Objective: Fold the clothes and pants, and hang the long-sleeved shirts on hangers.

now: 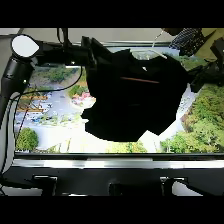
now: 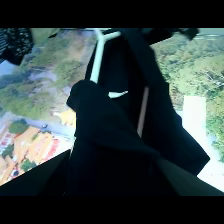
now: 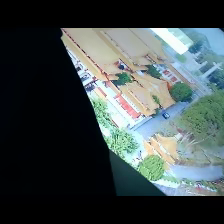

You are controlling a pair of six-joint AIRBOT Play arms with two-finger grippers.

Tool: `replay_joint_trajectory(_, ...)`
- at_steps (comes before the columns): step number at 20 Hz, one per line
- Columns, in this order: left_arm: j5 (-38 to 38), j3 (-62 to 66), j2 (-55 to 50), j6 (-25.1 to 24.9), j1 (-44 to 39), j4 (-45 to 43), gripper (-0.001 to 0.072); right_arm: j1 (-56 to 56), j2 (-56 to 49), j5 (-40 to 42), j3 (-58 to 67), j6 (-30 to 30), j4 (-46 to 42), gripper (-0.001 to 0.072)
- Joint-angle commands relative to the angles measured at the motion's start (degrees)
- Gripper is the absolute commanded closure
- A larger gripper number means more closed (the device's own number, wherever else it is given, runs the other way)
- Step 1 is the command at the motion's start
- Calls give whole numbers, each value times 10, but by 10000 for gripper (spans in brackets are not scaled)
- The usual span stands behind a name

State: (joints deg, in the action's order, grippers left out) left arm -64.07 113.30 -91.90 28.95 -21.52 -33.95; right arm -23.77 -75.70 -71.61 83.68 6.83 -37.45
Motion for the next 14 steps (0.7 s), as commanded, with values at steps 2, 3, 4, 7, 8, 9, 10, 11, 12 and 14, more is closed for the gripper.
replay_joint_trajectory(2,57,0,0,64,3,-53,156,0,71,1,0,74,-89,674)
replay_joint_trajectory(3,59,0,0,75,5,-64,156,0,87,1,0,94,-107,674)
replay_joint_trajectory(4,64,0,0,96,9,-76,156,0,105,1,0,115,-127,674)
replay_joint_trajectory(7,94,0,0,245,27,-116,156,0,158,-2,0,177,-169,674)
replay_joint_trajectory(8,99,0,0,294,34,-126,156,0,174,-7,0,199,-174,674)
replay_joint_trajectory(9,101,0,0,337,42,-131,156,0,190,-11,0,220,-181,674)
replay_joint_trajectory(10,101,0,0,379,51,-131,156,0,207,-11,0,246,-193,674)
replay_joint_trajectory(11,101,0,0,414,58,-131,156,0,225,-11,0,274,-208,674)
replay_joint_trajectory(12,99,0,1,444,65,-131,156,0,242,-10,0,296,-227,674)
replay_joint_trajectory(14,85,0,2,483,75,-130,157,0,280,3,1,379,-282,674)
